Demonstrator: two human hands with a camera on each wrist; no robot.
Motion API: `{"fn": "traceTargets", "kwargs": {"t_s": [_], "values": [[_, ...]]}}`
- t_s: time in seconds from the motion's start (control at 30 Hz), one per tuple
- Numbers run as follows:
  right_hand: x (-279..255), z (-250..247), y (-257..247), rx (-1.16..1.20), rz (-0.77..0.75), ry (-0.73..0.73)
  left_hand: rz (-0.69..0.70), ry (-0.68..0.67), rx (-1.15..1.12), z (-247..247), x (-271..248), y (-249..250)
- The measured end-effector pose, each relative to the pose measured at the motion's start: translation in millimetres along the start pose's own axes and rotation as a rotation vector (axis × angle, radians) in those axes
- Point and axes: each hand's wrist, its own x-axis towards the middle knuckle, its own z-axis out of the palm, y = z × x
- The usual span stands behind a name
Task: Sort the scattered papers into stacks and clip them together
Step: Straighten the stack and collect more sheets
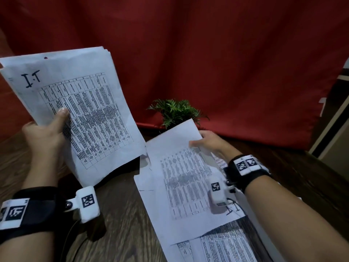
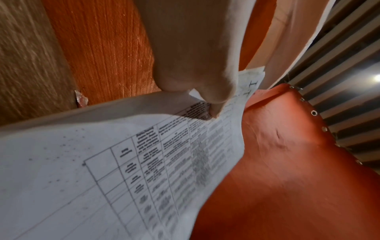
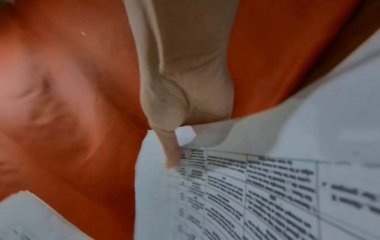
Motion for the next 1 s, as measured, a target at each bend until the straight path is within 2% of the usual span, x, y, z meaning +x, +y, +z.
{"fn": "traceTargets", "kwargs": {"t_s": [0.03, 0.07, 0.13, 0.17, 0.2, 0.3, 0.4, 0.57, 0.67, 0.73, 0.83, 0.87, 0.93, 1.0], "values": [[-9.8, -11.3, -8.5, 0.033, -0.051, -0.025, 0.026, 0.106, 0.005, -9.7, 18.8, -21.2], [-18.4, -23.2, -17.4, 0.070, -0.092, -0.043, 0.028, 0.151, -0.011, 2.5, 17.8, -21.7], [-35.8, -43.6, -33.8, 0.139, -0.173, -0.077, 0.022, 0.180, 0.009, 67.1, -51.3, 55.6], [-42.6, -52.0, -40.1, 0.176, -0.211, -0.086, 0.036, 0.198, 0.046, 88.8, -68.0, 71.8], [-48.4, -59.2, -45.8, 0.222, -0.243, -0.086, 0.096, 0.151, 0.100, 105.2, -83.6, 81.0], [-64.2, -71.0, -65.3, 0.394, -0.352, -0.032, 0.105, -0.057, 0.128, 135.2, -115.5, 91.2], [-72.4, -71.3, -82.4, 0.552, -0.464, 0.040, 0.025, -0.255, 0.086, 166.2, -139.0, 95.1], [-77.9, -63.8, -86.0, 0.624, -0.478, 0.128, -0.188, -0.412, 0.135, 212.3, -172.2, 91.6], [-80.6, -59.1, -78.5, 0.618, -0.463, 0.232, -0.264, -0.473, 0.097, 223.1, -179.7, 87.1], [-80.3, -58.3, -73.5, 0.609, -0.480, 0.320, -0.252, -0.459, 0.045, 228.1, -183.8, 87.0], [-80.3, -58.6, -66.3, 0.509, -0.514, 0.407, -0.230, -0.426, -0.191, 229.9, -189.6, 86.2], [-80.7, -58.4, -63.5, 0.475, -0.533, 0.430, -0.189, -0.463, -0.226, 229.8, -190.9, 85.8], [-80.9, -58.4, -58.1, 0.450, -0.571, 0.463, -0.069, -0.533, -0.135, 232.1, -195.2, 85.3], [-81.9, -59.5, -52.4, 0.486, -0.570, 0.464, -0.005, -0.552, -0.032, 236.4, -198.6, 82.6]]}}
